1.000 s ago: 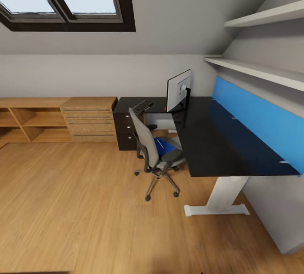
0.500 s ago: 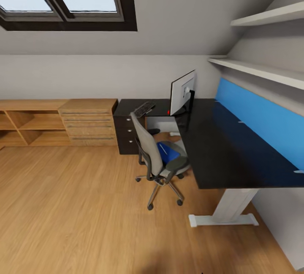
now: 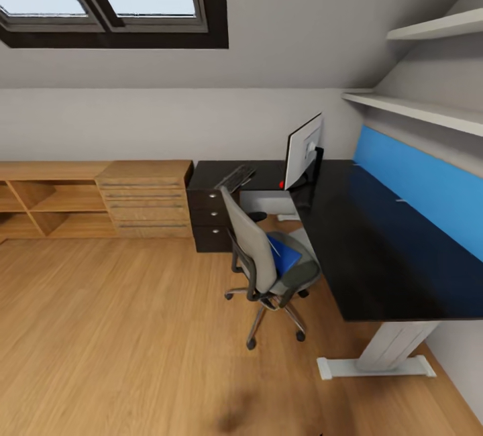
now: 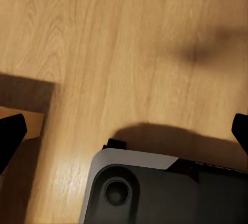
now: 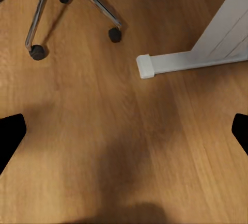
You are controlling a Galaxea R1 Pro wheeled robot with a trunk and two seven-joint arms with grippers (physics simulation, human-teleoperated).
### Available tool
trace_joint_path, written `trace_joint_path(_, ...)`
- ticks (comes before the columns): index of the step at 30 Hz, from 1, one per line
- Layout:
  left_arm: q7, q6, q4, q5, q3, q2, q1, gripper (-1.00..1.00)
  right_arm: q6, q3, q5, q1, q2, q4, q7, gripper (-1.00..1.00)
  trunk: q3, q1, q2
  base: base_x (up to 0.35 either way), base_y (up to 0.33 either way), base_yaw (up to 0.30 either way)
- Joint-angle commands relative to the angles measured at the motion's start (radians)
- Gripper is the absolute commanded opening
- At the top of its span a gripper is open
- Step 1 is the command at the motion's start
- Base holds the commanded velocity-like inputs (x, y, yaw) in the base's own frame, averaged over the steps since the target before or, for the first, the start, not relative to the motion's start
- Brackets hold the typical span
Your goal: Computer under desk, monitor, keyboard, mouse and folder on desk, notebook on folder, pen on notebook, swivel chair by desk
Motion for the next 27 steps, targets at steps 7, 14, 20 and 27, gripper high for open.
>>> trace_joint_path(7,0.001,-0.003,0.0,0.005,0.0,0.001,0.0,1.0,-0.003,-0.002,-0.005,-0.001,0.0,0.0,0.0,1.0,-0.001,0.001,-0.001,0.094,0.091,0.0)
trace_joint_path(14,0.001,-0.004,-0.027,0.005,0.091,-0.005,0.0,1.0,-0.003,-0.004,-0.005,-0.001,-0.001,-0.001,0.0,1.0,-0.001,0.001,-0.001,0.005,0.005,0.0)
trace_joint_path(20,0.001,-0.002,-0.034,0.004,0.123,-0.007,0.0,1.0,-0.004,-0.003,-0.003,-0.001,-0.001,0.0,0.0,1.0,-0.02,0.024,-0.043,0.0,0.0,0.0)
trace_joint_path(27,0.002,0.004,-0.034,0.003,0.125,-0.008,0.0,1.0,-0.004,-0.002,-0.003,-0.001,-0.001,0.0,0.0,1.0,-0.042,0.05,-0.092,0.0,0.0,0.0)
